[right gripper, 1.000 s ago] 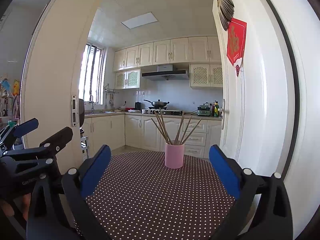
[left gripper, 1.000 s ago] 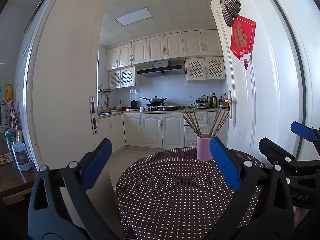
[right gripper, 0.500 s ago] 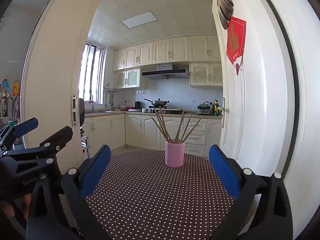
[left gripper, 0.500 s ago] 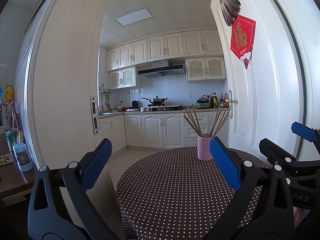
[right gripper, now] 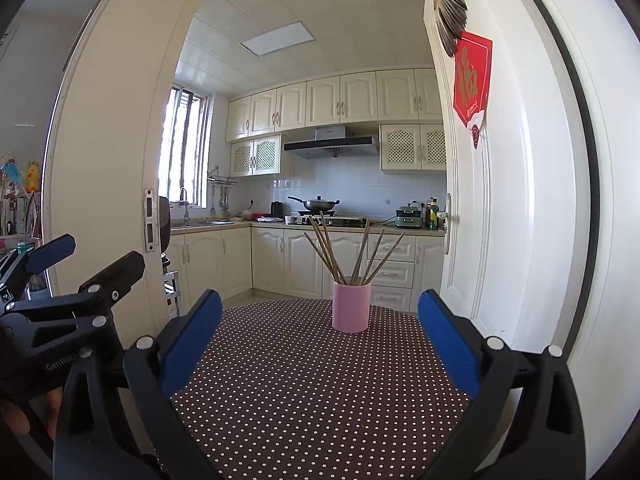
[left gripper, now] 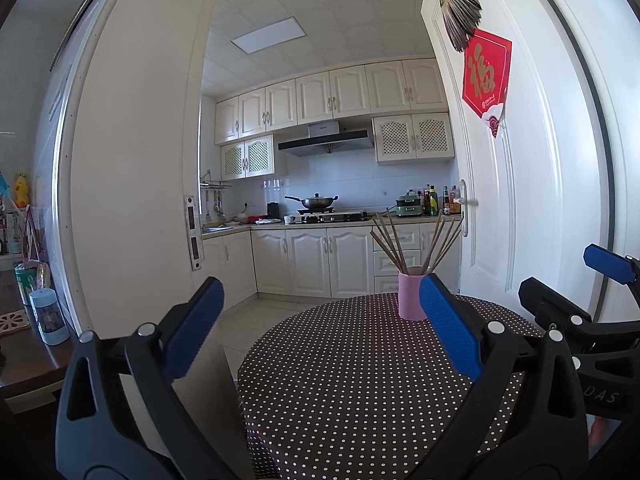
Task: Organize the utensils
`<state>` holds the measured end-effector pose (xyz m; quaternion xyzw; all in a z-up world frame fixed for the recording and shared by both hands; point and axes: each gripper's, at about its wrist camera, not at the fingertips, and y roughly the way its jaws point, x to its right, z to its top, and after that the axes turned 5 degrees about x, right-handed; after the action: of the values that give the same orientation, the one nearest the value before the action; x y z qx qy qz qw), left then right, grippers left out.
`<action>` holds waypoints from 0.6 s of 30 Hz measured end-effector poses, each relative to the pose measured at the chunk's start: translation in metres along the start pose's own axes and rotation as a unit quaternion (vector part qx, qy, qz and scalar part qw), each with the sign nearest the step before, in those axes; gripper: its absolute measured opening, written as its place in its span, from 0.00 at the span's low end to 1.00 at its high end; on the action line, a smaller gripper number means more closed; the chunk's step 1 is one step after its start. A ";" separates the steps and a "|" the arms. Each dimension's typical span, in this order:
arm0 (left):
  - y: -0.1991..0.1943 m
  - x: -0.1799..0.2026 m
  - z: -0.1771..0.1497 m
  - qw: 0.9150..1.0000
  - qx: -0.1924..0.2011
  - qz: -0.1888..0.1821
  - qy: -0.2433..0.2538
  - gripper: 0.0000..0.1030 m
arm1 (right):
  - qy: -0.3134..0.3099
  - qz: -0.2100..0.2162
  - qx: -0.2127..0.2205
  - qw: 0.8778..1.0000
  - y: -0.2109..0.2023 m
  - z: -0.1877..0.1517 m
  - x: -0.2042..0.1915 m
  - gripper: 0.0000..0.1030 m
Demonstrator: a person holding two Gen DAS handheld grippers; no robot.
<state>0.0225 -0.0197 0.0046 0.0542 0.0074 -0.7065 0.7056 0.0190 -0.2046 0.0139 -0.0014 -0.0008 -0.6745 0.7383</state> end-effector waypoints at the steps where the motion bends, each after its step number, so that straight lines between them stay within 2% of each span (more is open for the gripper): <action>1: 0.000 0.000 0.000 1.000 0.000 0.000 0.000 0.93 | 0.000 0.000 0.000 1.000 0.000 0.000 0.000 0.92; 18: 0.001 -0.001 -0.002 1.000 -0.001 0.002 0.001 0.93 | 0.002 -0.001 -0.004 1.000 0.000 -0.002 -0.002 0.92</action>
<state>0.0232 -0.0183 0.0030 0.0544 0.0091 -0.7053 0.7067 0.0189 -0.2021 0.0120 -0.0027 0.0033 -0.6752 0.7376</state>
